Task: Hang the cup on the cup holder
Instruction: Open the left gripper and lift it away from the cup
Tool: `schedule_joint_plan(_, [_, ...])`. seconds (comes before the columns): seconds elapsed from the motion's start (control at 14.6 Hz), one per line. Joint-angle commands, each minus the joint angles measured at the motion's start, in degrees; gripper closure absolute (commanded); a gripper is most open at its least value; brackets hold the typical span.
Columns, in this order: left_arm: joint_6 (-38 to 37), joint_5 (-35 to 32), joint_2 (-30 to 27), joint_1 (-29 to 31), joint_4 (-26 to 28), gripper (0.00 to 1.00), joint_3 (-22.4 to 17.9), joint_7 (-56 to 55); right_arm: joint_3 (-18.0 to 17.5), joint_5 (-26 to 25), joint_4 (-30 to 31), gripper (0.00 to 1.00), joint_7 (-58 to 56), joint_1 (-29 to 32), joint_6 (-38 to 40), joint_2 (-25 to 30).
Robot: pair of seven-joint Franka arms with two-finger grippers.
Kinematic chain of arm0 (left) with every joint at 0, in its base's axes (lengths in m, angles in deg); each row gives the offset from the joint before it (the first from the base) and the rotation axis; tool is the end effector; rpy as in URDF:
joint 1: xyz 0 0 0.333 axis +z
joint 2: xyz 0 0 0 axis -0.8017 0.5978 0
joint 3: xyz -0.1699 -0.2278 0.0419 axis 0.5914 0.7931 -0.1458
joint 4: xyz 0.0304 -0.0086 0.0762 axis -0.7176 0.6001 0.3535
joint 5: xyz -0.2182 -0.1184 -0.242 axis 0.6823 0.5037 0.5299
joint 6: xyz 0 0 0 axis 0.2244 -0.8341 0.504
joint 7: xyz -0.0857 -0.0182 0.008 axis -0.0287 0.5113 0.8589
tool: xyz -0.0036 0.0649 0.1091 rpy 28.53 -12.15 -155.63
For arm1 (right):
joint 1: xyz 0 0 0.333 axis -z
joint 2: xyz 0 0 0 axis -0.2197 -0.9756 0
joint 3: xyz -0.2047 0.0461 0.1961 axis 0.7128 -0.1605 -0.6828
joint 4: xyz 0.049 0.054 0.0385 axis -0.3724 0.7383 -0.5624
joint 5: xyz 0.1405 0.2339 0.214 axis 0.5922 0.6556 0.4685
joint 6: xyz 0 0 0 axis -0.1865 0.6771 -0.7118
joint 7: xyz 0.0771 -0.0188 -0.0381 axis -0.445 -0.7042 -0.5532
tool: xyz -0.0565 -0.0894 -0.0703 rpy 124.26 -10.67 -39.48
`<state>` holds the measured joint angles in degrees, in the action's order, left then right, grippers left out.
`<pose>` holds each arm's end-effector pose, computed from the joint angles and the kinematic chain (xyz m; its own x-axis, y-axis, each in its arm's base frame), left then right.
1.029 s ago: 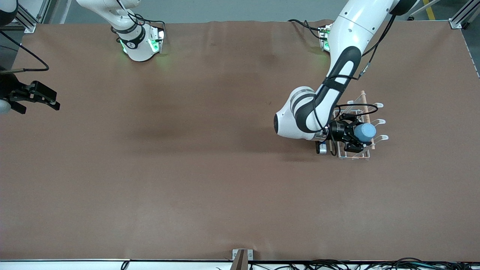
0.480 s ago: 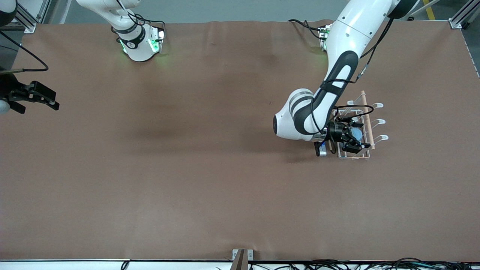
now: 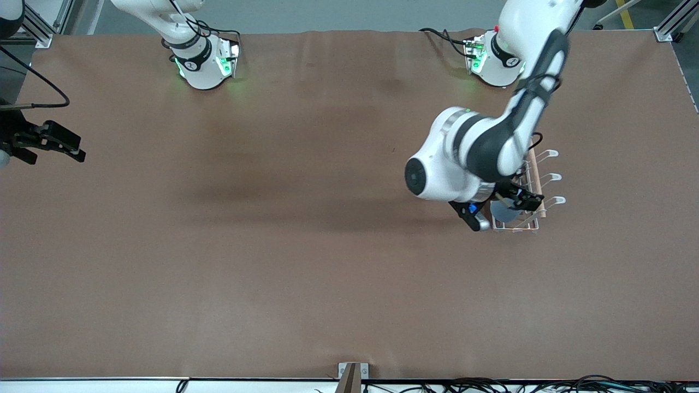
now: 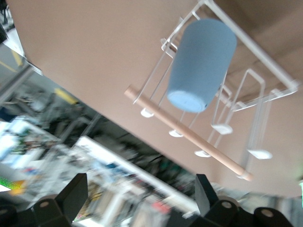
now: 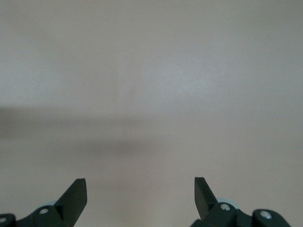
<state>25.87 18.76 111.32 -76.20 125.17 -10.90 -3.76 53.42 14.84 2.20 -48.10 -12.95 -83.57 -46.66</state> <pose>0.5298 -0.2051 0.3723 0.6464 -0.3799 -0.6617 -0.7481 -0.4863 -0.4516 0.5120 -0.0239 0.5689 0.9992 0.0190 0.0348 0.0193 -0.9998 -0.0099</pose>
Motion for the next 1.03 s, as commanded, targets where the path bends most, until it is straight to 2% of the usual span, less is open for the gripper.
schedule_joint_plan(0.0, [-1.5, 5.6, -3.1, 1.8, -5.0, 0.00, 0.2, -7.4, -0.5, -1.1, -0.7, 0.00, 1.5, 0.6, 0.0, -0.5])
schedule_joint_plan(0.14, [-1.2, 12.1, -7.5, 6.3, -6.7, 0.00, 0.3, -14.7, -0.5, -1.1, -0.7, 0.00, 1.5, 0.6, 0.1, -0.5])
schedule_joint_plan(0.27, [0.0, 18.8, -10.2, 11.9, -10.1, 0.00, 0.6, -16.0, -0.5, -1.1, -0.7, 0.00, 1.5, 0.6, 0.0, -0.6])
schedule_joint_plan(0.69, [3.7, 22.4, -18.3, 17.9, -11.6, 0.00, 0.3, -15.3, -0.5, -1.1, -0.7, 0.00, 1.4, 0.6, -0.1, -0.7])
schedule_joint_plan(0.96, [3.8, 39.8, -22.1, 29.9, -11.2, 0.00, 0.5, -14.6, -0.5, -1.1, -0.7, 0.00, 1.2, 0.7, -0.2, -1.1])
